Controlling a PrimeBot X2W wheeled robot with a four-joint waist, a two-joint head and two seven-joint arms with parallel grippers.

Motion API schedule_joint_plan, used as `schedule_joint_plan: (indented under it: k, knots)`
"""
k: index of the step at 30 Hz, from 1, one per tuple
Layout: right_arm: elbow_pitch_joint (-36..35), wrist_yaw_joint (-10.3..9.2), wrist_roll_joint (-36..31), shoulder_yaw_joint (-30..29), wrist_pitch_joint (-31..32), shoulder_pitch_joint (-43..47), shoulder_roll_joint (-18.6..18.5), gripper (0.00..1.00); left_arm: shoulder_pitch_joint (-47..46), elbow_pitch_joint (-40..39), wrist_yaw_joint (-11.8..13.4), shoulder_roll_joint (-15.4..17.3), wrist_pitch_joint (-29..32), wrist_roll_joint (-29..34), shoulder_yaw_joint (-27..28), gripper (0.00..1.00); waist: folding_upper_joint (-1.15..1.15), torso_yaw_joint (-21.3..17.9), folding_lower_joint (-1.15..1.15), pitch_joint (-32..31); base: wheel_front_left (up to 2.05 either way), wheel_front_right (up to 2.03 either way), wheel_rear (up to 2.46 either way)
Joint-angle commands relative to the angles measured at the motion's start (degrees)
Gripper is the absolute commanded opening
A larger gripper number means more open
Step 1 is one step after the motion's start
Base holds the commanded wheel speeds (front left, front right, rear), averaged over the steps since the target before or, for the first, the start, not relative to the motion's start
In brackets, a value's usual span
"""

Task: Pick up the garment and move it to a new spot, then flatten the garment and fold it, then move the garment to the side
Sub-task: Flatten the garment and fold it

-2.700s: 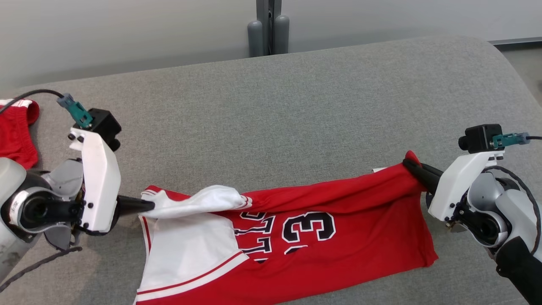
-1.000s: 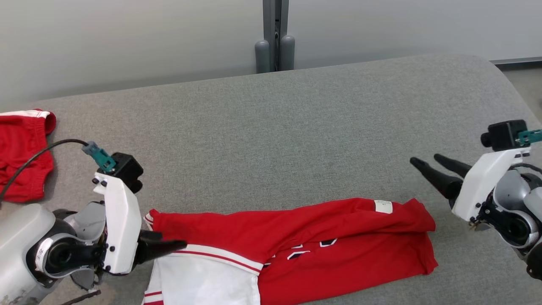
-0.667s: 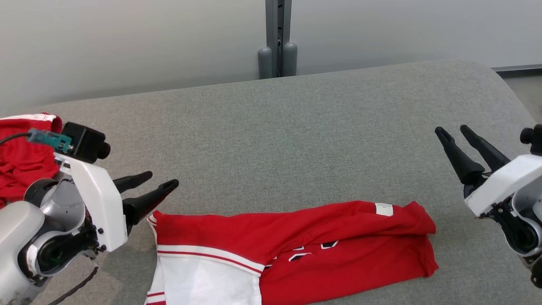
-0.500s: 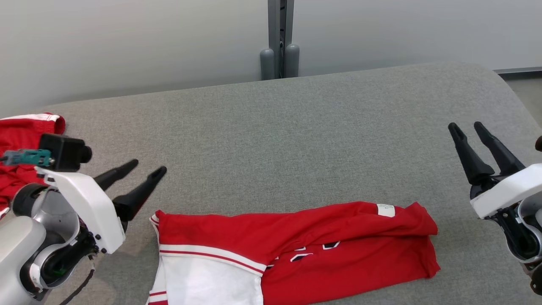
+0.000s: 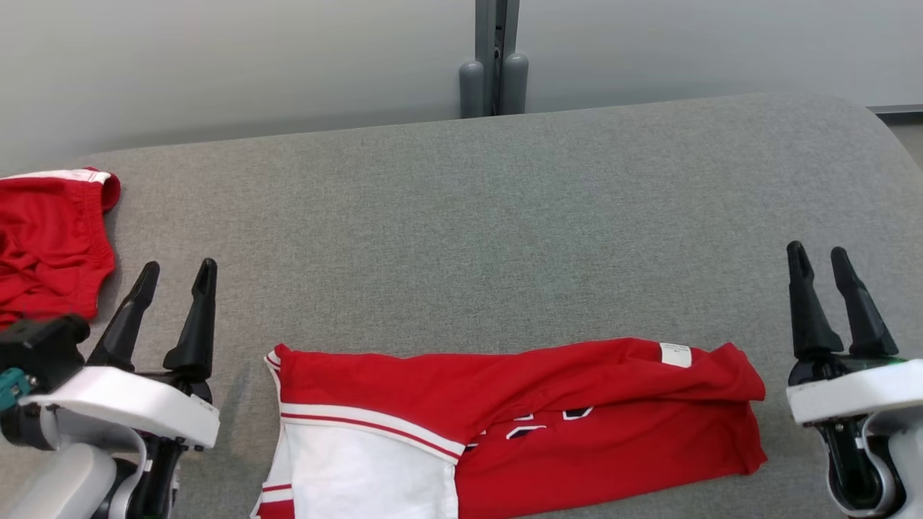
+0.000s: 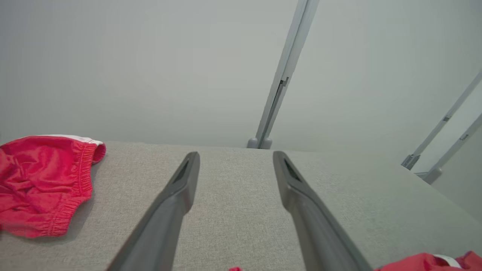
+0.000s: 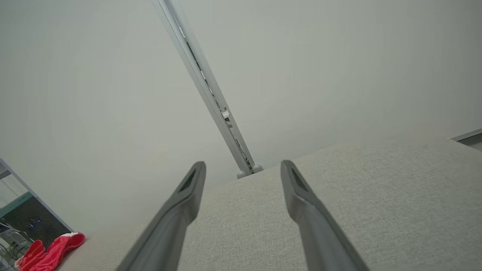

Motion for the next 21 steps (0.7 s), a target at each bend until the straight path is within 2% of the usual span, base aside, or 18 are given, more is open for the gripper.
schedule_joint_plan:
  k: [1,8,9,11,15,21]
  knots:
    - [-1.3,0.01,-1.6,-0.3,-0.2,1.5,0.0,1.0,2.1,-0.8,0.3,-2.3,-0.2,2.2,3.5,1.0,0.0,0.3,0.0,0.1,0.0,0.0,0.0]
    - [-2.7,0.01,-5.6,-2.8,-0.2,6.8,2.9,1.0,11.1,-3.5,-2.1,-14.1,-0.2,16.1,18.6,1.0,0.0,0.7,0.0,0.2,0.0,0.0,0.0]
    - [-2.7,0.01,-5.6,-2.8,-0.2,6.8,2.9,1.0,11.1,-3.5,-2.1,-14.1,-0.2,16.1,18.6,1.0,0.0,0.7,0.0,0.2,0.0,0.0,0.0]
    - [-2.1,0.01,-6.3,-2.8,-0.2,7.6,3.6,1.0,13.0,-3.9,-3.4,-17.1,-0.2,20.2,21.1,1.0,0.0,0.6,0.0,0.3,0.0,0.0,0.0]
    - [1.5,0.01,-7.9,-2.7,-0.3,8.7,4.0,1.0,15.4,-3.0,-7.4,-22.9,-0.2,25.6,24.0,1.0,0.0,0.5,0.0,0.6,0.0,0.0,0.0]
    - [8.2,0.01,-7.0,-2.2,1.1,7.2,4.9,1.0,15.7,0.4,-13.2,-28.2,-0.2,29.5,26.6,1.0,0.0,0.1,0.0,1.1,0.0,0.0,0.0]
